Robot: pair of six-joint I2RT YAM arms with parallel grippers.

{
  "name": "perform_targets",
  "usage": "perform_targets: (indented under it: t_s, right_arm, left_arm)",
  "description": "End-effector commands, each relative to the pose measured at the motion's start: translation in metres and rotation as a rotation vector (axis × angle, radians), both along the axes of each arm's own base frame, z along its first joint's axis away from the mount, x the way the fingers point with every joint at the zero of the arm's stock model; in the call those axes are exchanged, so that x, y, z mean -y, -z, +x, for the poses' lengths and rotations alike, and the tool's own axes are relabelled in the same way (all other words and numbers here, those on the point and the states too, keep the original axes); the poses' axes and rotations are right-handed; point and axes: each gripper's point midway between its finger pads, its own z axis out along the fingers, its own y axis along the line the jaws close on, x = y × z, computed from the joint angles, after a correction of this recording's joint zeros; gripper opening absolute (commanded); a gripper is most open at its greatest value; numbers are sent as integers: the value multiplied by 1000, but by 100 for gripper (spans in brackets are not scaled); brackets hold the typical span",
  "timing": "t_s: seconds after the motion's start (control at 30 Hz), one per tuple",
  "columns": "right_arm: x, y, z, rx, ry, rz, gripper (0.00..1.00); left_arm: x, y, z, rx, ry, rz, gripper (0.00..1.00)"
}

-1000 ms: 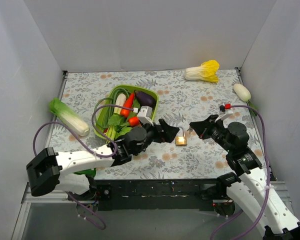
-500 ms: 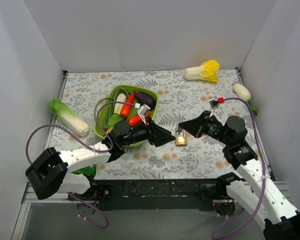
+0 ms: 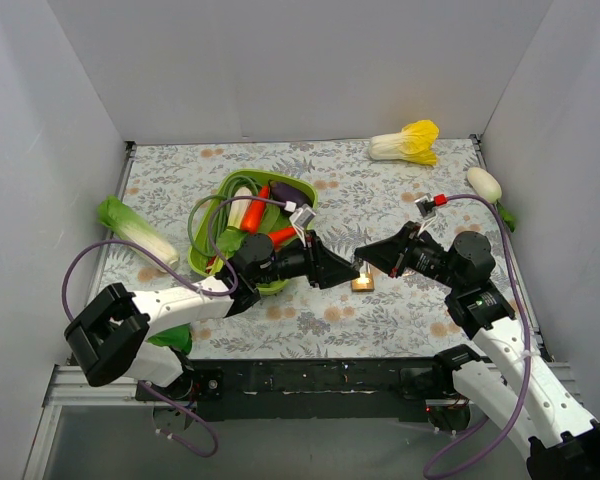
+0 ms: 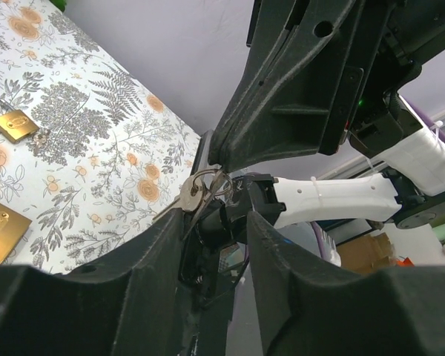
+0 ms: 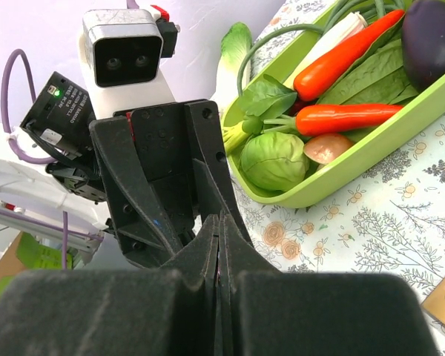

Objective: Unlock with the key

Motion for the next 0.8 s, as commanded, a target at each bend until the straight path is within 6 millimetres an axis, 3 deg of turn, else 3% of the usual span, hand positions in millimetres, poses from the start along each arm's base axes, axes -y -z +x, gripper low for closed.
perform_targets:
  t_s: [0.0, 0.23, 0.33, 0.5, 0.53, 0.6, 0.63, 0.67, 0.7, 0.77]
  right_arm:
    - [-1, -18, 0, 57, -13, 32, 1]
    - [-1, -13, 1, 42, -4, 30, 1]
    - [-1, -11, 2, 40, -1, 24, 1]
    - [0, -3, 1, 43, -6, -18, 1]
    - [1, -1, 1, 45, -11, -34, 1]
    - [1, -2, -3, 56, -32, -60, 18]
    - [0, -2, -8, 90, -65, -78, 26]
    - [-1, -4, -11, 109, -87, -86, 38]
    - [-1, -5, -16, 120, -110, -100, 43]
    - [-2, -3, -26, 157, -175, -127, 52]
  left_arm:
    - [6, -13, -1, 37, 8, -21, 36]
    - [3, -7, 0, 13, -15, -23, 16]
    - [1, -5, 2, 9, -34, -13, 2]
    - [-4, -2, -2, 40, -28, 23, 0]
    - [-5, 7, -3, 30, -22, 65, 0]
    - [-9, 7, -13, 83, 24, 96, 0]
    - [-12, 17, -19, 69, 54, 147, 0]
    - [-14, 18, -28, 76, 107, 164, 0]
    - [-16, 15, -33, 117, 144, 177, 0]
    - [-24, 32, -47, 81, 221, 272, 0]
